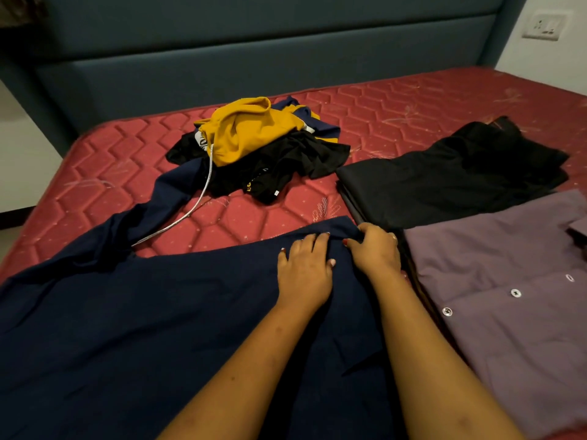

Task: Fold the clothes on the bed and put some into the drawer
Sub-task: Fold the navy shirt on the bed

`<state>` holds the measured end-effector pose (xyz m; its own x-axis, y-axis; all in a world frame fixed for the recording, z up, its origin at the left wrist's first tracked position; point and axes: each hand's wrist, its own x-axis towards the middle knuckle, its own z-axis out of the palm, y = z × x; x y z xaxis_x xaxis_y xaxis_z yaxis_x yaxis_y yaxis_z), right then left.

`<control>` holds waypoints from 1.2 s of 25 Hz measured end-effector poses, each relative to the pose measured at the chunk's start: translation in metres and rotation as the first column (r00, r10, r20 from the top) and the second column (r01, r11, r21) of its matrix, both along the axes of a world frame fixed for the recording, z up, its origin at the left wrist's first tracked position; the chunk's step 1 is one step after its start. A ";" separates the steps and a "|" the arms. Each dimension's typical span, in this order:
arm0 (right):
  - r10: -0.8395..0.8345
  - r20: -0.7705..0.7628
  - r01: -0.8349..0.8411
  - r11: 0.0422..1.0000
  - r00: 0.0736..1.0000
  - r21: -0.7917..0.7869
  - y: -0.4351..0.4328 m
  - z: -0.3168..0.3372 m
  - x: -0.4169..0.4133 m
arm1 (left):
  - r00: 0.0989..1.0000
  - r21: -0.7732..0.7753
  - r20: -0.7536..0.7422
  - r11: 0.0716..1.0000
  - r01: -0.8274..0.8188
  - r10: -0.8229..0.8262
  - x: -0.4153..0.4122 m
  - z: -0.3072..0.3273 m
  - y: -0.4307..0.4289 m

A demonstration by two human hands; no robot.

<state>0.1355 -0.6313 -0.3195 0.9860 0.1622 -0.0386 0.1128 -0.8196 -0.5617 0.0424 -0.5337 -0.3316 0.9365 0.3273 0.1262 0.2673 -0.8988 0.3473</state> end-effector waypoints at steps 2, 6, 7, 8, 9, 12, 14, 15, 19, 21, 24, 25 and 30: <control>-0.060 0.111 0.050 0.995 0.992 0.090 0.005 0.001 -0.002 | 0.995 0.000 -0.101 1.000 -0.011 0.011 -0.004 -0.010 -0.001; 0.017 0.205 0.020 0.985 0.979 -0.173 0.008 -0.016 -0.009 | 0.978 0.048 -0.208 0.999 0.020 -0.009 -0.002 -0.019 0.004; 0.036 0.229 0.019 0.973 0.973 -0.232 0.009 -0.021 -0.010 | 0.977 0.046 -0.212 0.999 0.016 -0.006 0.001 -0.020 0.004; 0.050 0.239 0.015 0.965 0.970 -0.263 0.009 -0.021 -0.010 | 0.977 0.042 -0.213 0.999 0.012 -0.003 0.004 -0.021 0.004; 0.058 0.214 0.000 0.965 0.975 -0.262 0.009 -0.020 -0.008 | 0.979 0.049 -0.206 0.999 0.009 0.002 0.005 -0.021 0.004; 0.106 0.030 -0.103 0.992 0.994 -0.079 0.005 -0.007 0.008 | 0.992 0.089 -0.129 0.996 -0.008 0.019 0.001 -0.025 0.001; 0.199 0.017 -0.199 0.974 0.980 0.105 0.000 -0.003 0.012 | 0.997 0.101 -0.073 0.995 -0.023 0.030 -0.001 -0.026 -0.001; 0.238 0.062 -0.245 0.951 0.969 0.190 -0.001 -0.003 0.013 | 0.998 0.118 -0.053 0.993 -0.031 0.037 -0.002 -0.026 -0.002; 0.168 0.271 -0.208 0.970 0.948 0.128 -0.003 0.005 0.008 | 0.993 0.177 -0.033 0.978 -0.108 0.116 -0.003 -0.010 -0.008; 0.142 0.345 -0.148 0.989 0.928 -0.010 -0.001 0.005 0.001 | 0.988 0.214 -0.067 0.969 -0.120 0.137 -0.003 -0.008 -0.011; 0.159 0.311 -0.162 0.987 0.937 -0.016 0.004 -0.007 -0.005 | 0.970 0.107 -0.211 0.990 -0.097 0.118 0.000 -0.016 -0.010; 0.147 0.231 -0.170 0.982 0.962 0.083 0.005 -0.007 0.000 | 0.958 0.054 -0.265 0.994 -0.096 0.107 0.004 -0.017 -0.008; 0.123 -0.313 -0.026 0.955 0.942 0.296 -0.015 0.018 0.014 | 0.954 -0.049 -0.294 0.996 -0.078 0.061 0.021 -0.011 0.016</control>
<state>0.1496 -0.6465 -0.3014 0.9113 0.2862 -0.2959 -0.0611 -0.6168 -0.7847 0.0634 -0.5173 -0.3428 0.9042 0.3915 -0.1706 0.4261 -0.8544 0.2973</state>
